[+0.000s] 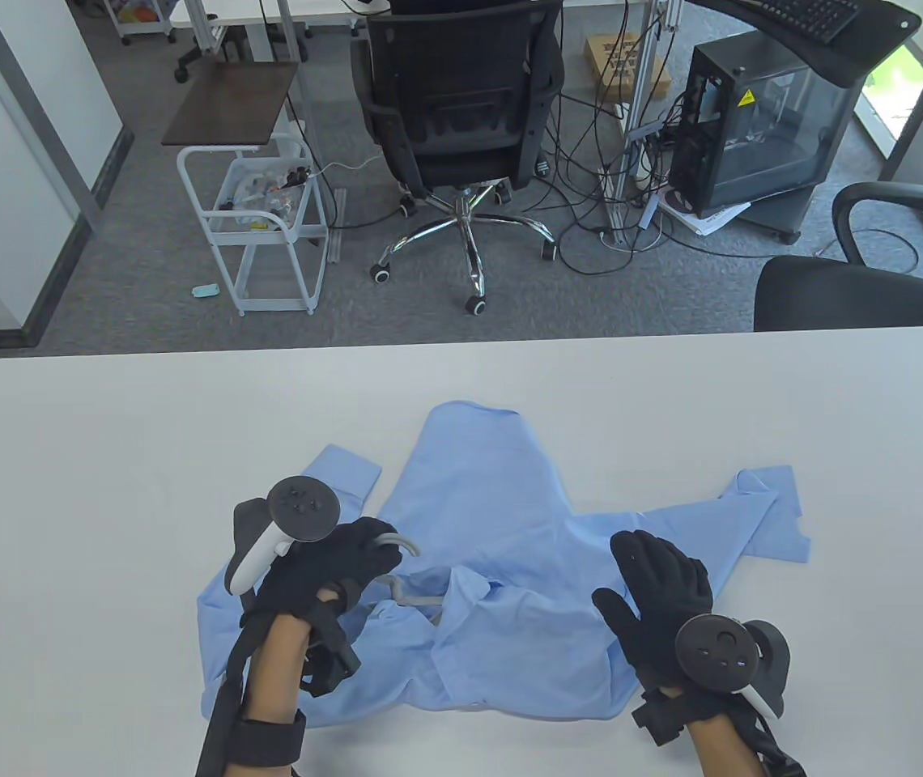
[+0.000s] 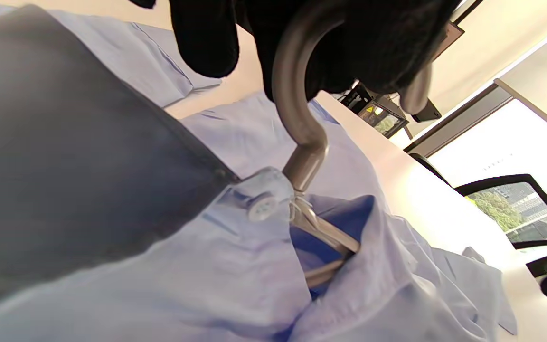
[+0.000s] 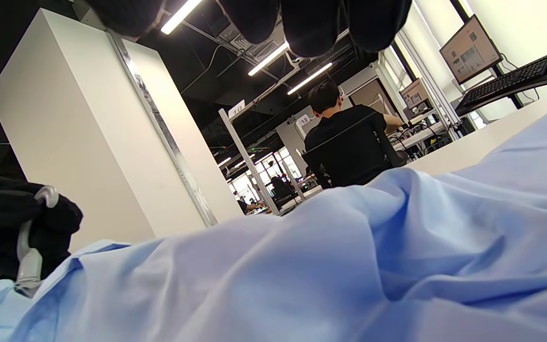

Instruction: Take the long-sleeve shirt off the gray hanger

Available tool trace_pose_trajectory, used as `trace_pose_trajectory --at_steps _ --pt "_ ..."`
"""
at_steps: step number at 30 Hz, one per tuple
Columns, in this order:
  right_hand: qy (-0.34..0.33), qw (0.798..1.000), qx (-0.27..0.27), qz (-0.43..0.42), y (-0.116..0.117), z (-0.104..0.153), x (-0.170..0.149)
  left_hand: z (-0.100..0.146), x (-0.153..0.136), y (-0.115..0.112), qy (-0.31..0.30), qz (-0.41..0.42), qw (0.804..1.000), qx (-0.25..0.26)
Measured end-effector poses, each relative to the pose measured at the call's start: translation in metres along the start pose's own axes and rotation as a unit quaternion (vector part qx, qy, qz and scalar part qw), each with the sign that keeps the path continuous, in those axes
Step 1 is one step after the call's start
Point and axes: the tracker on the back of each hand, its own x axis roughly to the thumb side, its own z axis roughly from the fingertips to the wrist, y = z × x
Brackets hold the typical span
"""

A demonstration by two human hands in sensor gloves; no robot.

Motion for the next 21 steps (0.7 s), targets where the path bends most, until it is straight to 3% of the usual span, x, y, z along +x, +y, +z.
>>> trace_pose_trajectory --at_steps 3,7,9,14,21 --pt "-0.001 1.0 0.001 -0.001 0.0 0.0 0.0 0.008 0.0 -0.008 -0.053 0.025 0.998 -0.015" --pt "-0.002 1.0 0.001 -0.002 0.0 0.0 0.001 0.018 -0.004 -0.025 -0.087 0.048 0.992 0.079" --pt "-0.002 1.0 0.003 -0.002 0.001 0.0 0.001 0.024 -0.007 -0.037 -0.108 0.075 0.981 0.146" --pt "-0.004 1.0 0.008 -0.001 0.002 0.0 0.002 0.033 -0.012 -0.054 -0.17 0.108 0.951 0.235" --pt "-0.013 1.0 0.008 -0.006 0.004 0.0 0.006 0.06 -0.01 -0.053 -0.247 0.188 0.901 0.302"
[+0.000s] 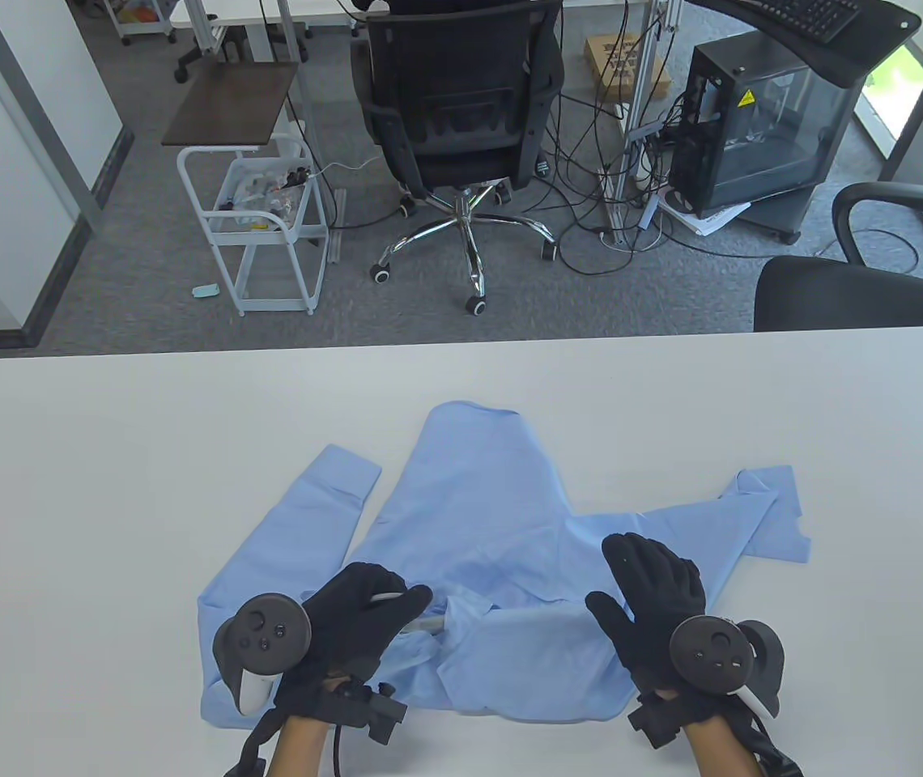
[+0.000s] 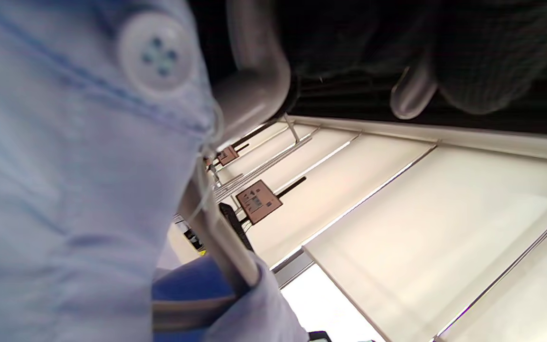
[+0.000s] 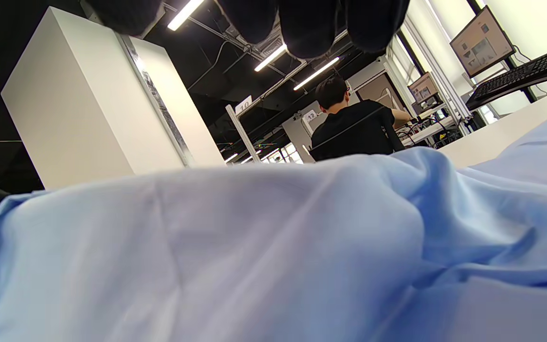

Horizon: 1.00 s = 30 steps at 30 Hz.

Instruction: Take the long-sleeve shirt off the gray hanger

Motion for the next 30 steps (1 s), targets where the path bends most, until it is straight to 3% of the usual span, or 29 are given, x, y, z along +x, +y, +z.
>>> trace_pose_trajectory --at_steps 7,13,21,27,30 --pt "-0.019 1.0 -0.016 0.005 0.003 0.003 0.012 0.01 0.002 0.007 -0.032 0.065 0.997 0.03" --pt "-0.063 0.994 -0.086 0.018 0.004 0.011 0.043 0.014 0.017 0.007 -0.064 0.042 0.996 0.039" --pt "-0.113 0.992 -0.037 0.04 0.04 0.006 0.086 0.02 0.027 0.004 -0.084 0.051 0.994 0.054" --pt "-0.145 0.982 -0.055 0.109 0.054 0.0 0.106 0.023 0.037 -0.002 -0.098 0.039 0.993 0.049" --pt "-0.161 0.98 -0.058 0.1 0.06 -0.006 0.111 0.024 0.042 -0.007 -0.101 0.038 0.993 0.041"
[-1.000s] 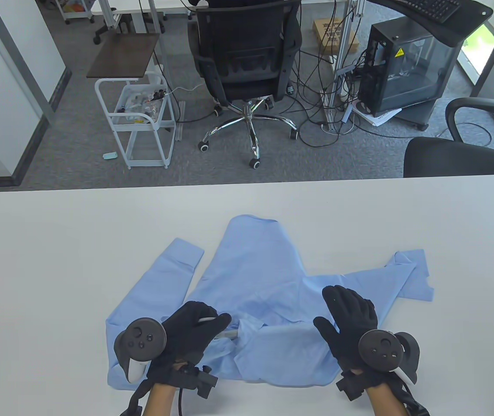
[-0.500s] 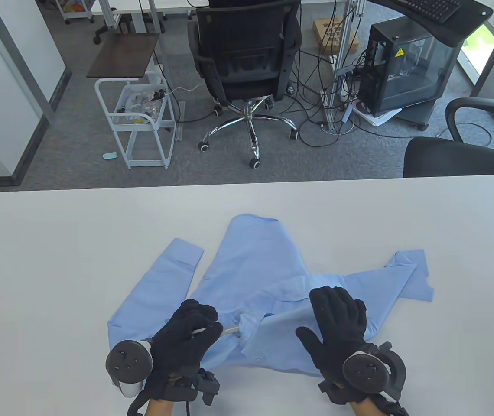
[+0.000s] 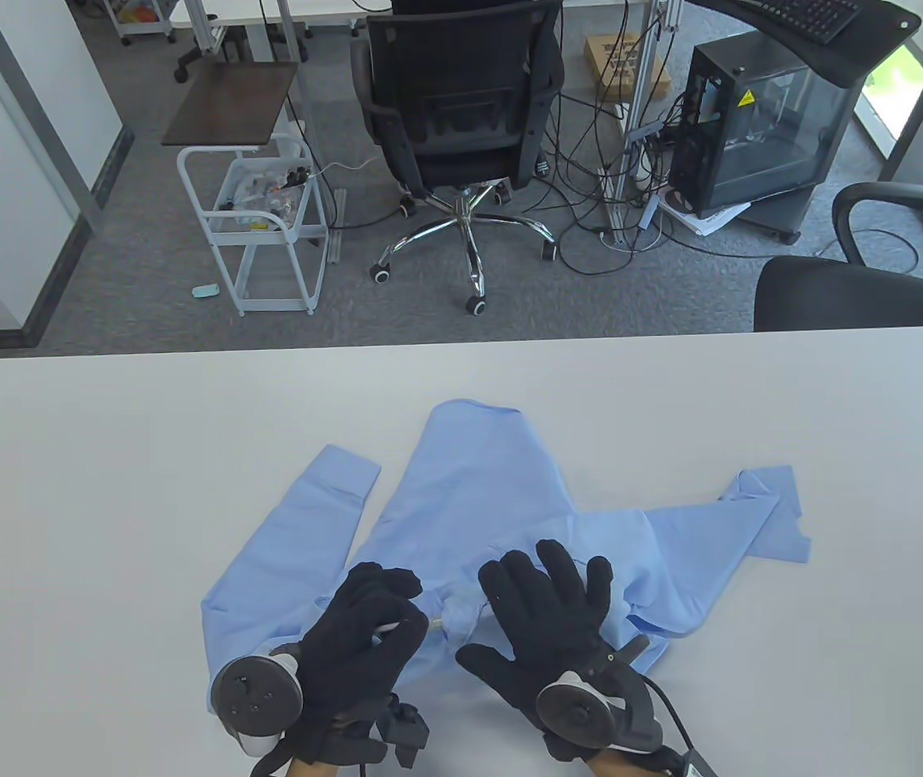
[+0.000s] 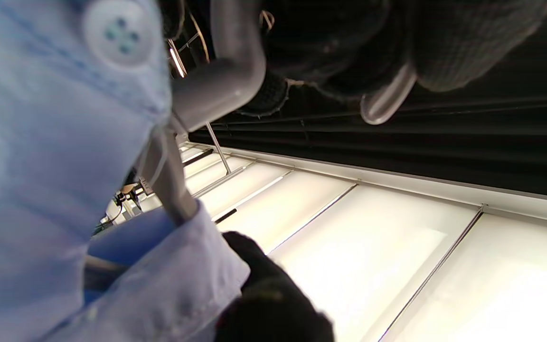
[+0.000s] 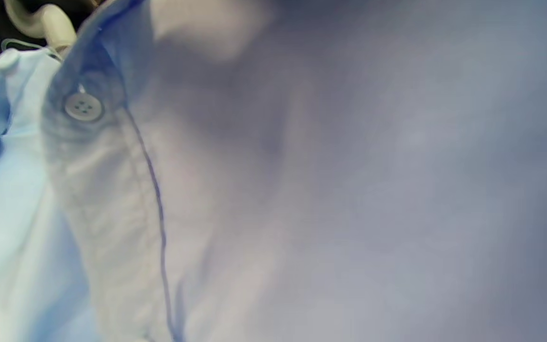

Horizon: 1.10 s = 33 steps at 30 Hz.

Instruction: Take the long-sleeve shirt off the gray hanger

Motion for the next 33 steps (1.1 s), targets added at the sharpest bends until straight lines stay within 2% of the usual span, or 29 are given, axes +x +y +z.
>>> trace_pose_trajectory --at_steps 2,3,7,12,15,17,19,22,27,33 --pt "0.026 0.999 0.007 -0.02 0.003 -0.005 -0.002 0.002 0.003 -0.002 -0.004 -0.008 1.0 0.008" --pt "0.055 0.998 -0.005 -0.032 0.005 -0.008 -0.004 0.003 0.005 -0.003 -0.011 -0.023 1.0 0.011" --pt "0.063 0.995 -0.051 -0.056 0.004 -0.005 -0.006 0.005 0.007 -0.002 -0.018 -0.04 0.999 0.025" --pt "0.051 0.994 -0.094 -0.014 -0.006 0.003 -0.01 0.006 0.004 0.004 -0.005 -0.009 0.999 0.05" --pt "0.025 0.992 -0.118 0.045 -0.011 0.009 -0.012 0.006 0.002 0.006 0.006 0.002 0.998 0.059" --pt "0.016 0.991 -0.116 0.07 -0.014 0.012 -0.015 0.005 0.001 0.007 0.018 0.011 0.999 0.049" --pt "0.012 0.995 -0.094 0.033 -0.016 0.013 -0.021 0.005 0.0 0.007 0.02 0.024 0.999 0.029" --pt "0.021 0.994 -0.103 0.009 -0.02 0.017 -0.026 0.005 -0.001 0.008 0.026 0.025 0.999 0.036" --pt "0.013 0.989 -0.143 0.043 -0.029 0.02 -0.024 0.005 -0.001 0.008 0.034 0.022 0.998 0.039" --pt "0.006 0.988 -0.129 0.081 -0.026 0.018 -0.022 0.006 0.0 0.009 0.055 0.017 0.997 0.047"
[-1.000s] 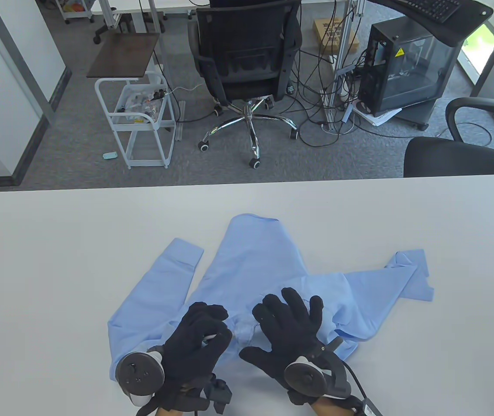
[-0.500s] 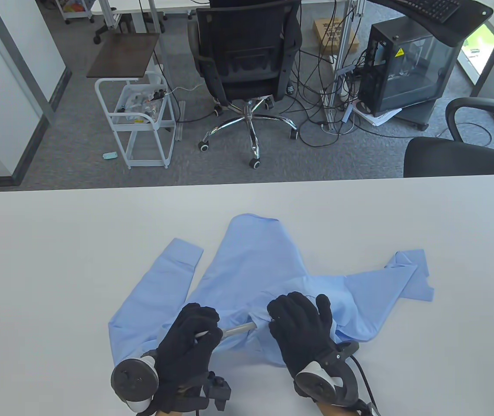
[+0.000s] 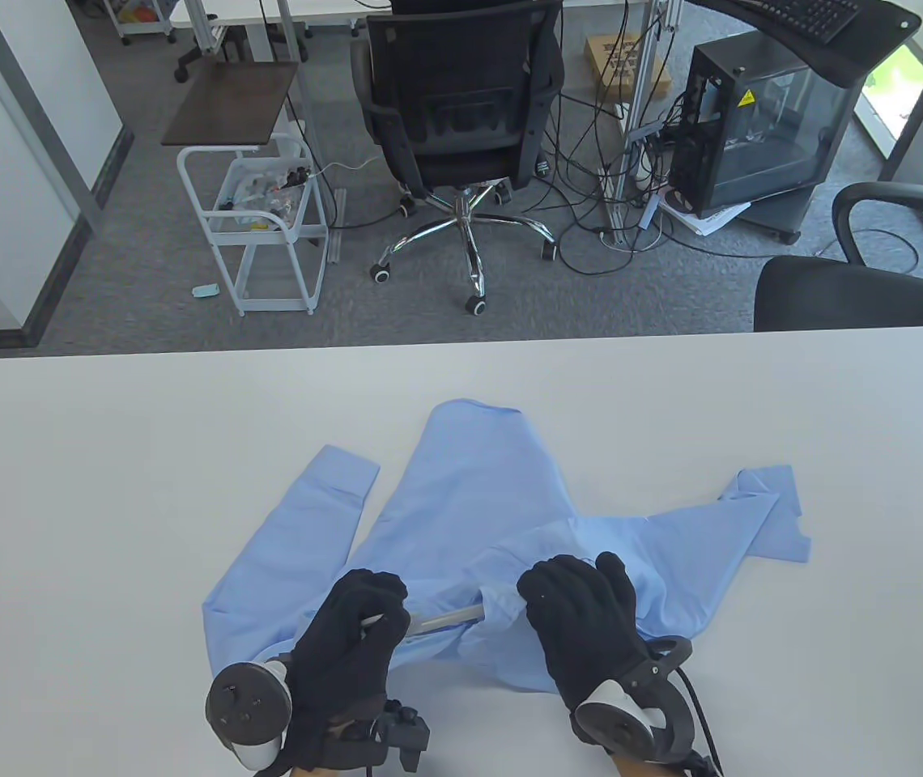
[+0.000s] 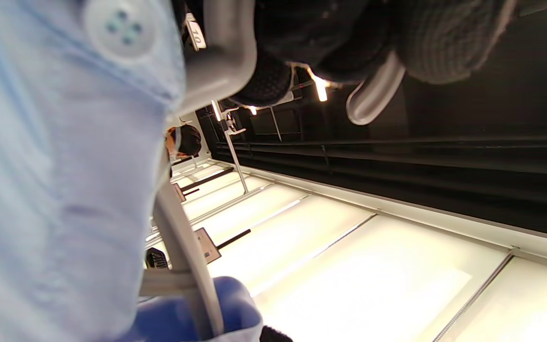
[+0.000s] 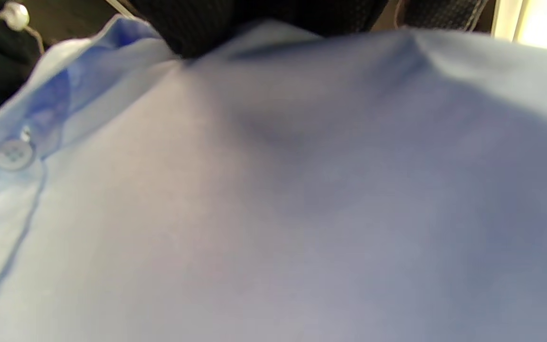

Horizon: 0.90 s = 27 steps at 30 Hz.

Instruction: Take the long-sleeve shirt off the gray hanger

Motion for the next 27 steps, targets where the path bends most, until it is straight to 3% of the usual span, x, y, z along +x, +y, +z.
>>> trace_pose_trajectory --at_steps 4,10,13,18,27 --pt "-0.006 0.999 -0.003 0.04 -0.002 0.0 -0.002 0.0 0.005 0.009 -0.007 -0.078 0.997 0.013" --pt "0.024 0.999 -0.009 0.032 -0.006 0.003 -0.019 -0.004 0.009 0.02 -0.017 -0.139 0.989 -0.044" --pt "0.027 0.999 -0.013 0.033 -0.008 0.003 -0.023 -0.004 0.011 0.017 -0.037 -0.208 0.977 -0.039" --pt "0.039 0.998 -0.033 0.028 -0.011 0.004 -0.026 -0.001 0.008 0.017 -0.027 -0.158 0.987 0.003" --pt "0.045 0.997 -0.052 0.04 -0.015 0.006 -0.029 0.001 -0.001 0.021 0.001 -0.085 0.996 0.015"
